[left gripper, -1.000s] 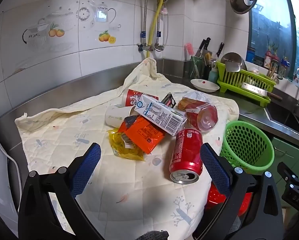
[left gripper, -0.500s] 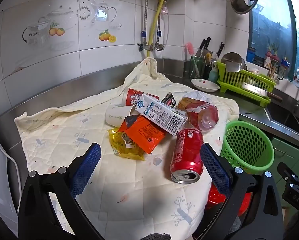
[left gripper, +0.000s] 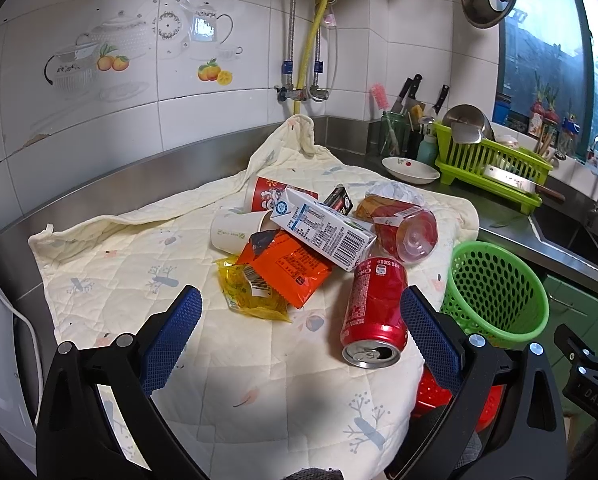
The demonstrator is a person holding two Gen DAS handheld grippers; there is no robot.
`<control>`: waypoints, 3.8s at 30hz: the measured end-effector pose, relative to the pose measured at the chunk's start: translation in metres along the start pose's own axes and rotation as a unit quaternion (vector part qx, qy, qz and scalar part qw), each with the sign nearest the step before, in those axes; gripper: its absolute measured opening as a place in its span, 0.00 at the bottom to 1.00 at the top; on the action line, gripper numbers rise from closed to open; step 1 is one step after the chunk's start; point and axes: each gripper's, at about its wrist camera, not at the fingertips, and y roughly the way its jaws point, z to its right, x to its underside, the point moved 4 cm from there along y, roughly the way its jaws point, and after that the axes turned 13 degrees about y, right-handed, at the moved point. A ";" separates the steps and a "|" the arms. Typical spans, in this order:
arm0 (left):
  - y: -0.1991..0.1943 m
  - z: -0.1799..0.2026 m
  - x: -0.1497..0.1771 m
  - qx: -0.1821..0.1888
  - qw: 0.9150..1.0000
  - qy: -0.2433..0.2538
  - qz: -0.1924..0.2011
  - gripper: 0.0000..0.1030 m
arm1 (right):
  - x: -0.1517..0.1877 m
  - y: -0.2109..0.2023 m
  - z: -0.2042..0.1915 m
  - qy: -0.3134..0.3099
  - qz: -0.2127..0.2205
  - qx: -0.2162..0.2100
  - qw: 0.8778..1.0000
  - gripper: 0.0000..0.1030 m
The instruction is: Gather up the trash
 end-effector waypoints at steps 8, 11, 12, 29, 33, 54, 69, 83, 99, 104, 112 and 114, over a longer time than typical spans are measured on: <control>0.000 0.000 0.000 0.000 1.000 0.000 0.000 0.95 | -0.001 0.000 -0.001 0.000 -0.001 0.001 1.000 0.94; 0.001 -0.001 0.000 0.000 1.000 0.000 -0.001 0.95 | -0.001 0.001 0.000 -0.001 0.000 0.001 1.000 0.94; 0.001 0.000 0.001 0.000 1.000 0.000 -0.001 0.95 | -0.001 0.000 -0.001 -0.001 -0.001 0.001 1.000 0.94; 0.012 -0.007 0.002 -0.003 1.000 -0.005 -0.009 0.95 | -0.002 0.007 -0.007 -0.010 -0.008 0.001 1.000 0.94; 0.013 -0.009 0.003 -0.005 1.000 -0.006 -0.012 0.95 | -0.001 0.011 -0.010 -0.014 -0.010 0.000 1.000 0.94; 0.032 -0.034 0.002 -0.030 0.999 -0.025 -0.035 0.95 | -0.021 0.037 -0.047 -0.054 -0.023 -0.066 0.996 0.94; 0.046 -0.067 0.004 -0.052 0.996 -0.049 -0.046 0.95 | -0.008 0.062 -0.098 -0.049 -0.118 -0.174 0.977 0.93; 0.048 -0.123 0.007 -0.087 0.991 -0.085 -0.049 0.95 | 0.019 0.121 -0.154 0.010 -0.222 -0.183 0.958 0.93; 0.070 -0.107 -0.021 -0.027 0.996 -0.075 -0.049 0.94 | 0.035 0.149 -0.162 0.069 -0.291 -0.216 0.930 0.73; 0.081 -0.080 -0.030 0.018 0.998 -0.032 -0.048 0.94 | 0.034 0.142 -0.156 0.064 -0.280 -0.222 0.932 0.73; 0.099 -0.057 -0.034 0.066 0.996 -0.009 -0.055 0.94 | 0.029 0.131 -0.134 0.064 -0.270 -0.229 0.933 0.72; 0.103 -0.052 -0.034 0.081 0.995 -0.008 -0.059 0.94 | 0.029 0.127 -0.127 0.063 -0.270 -0.233 0.932 0.72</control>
